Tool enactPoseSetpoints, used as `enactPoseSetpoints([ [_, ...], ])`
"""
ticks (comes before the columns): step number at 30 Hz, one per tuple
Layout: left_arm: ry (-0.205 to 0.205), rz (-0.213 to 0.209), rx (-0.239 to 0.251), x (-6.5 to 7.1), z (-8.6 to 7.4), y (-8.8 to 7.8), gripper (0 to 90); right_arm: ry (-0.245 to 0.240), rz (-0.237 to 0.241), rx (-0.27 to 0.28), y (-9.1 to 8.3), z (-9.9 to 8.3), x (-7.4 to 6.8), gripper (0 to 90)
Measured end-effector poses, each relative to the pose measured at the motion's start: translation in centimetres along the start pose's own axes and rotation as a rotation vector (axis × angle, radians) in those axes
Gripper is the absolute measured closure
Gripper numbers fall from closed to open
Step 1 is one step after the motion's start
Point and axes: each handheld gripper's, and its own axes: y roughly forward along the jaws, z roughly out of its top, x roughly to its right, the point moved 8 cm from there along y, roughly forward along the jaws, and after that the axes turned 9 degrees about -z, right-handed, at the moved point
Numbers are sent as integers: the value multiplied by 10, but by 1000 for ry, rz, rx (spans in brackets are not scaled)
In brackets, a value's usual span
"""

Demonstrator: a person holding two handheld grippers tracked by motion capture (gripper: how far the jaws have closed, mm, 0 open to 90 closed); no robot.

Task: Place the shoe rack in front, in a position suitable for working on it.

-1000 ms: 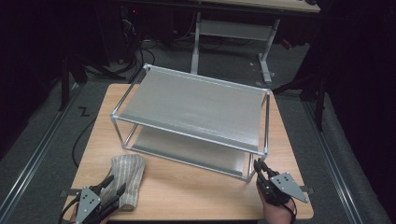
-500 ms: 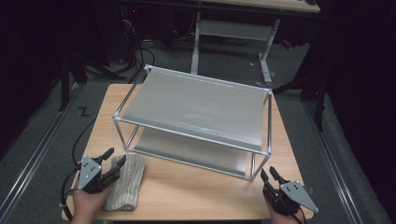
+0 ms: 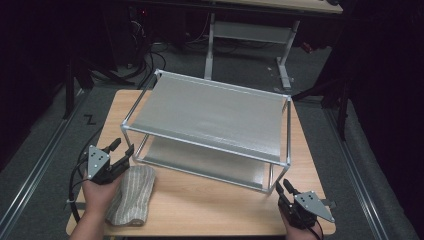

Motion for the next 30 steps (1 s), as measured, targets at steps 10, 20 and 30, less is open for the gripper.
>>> enactPoseSetpoints([
  [10,-30,4,-11,-1,-1,8,483,-23,2,-6,16,5,-3,803],
  [20,3,-22,-2,13,6,5,536,24,-77,-23,47,13,27,807],
  [30,6,-37,-21,16,7,21,571,42,-131,-52,67,20,47,722],
])
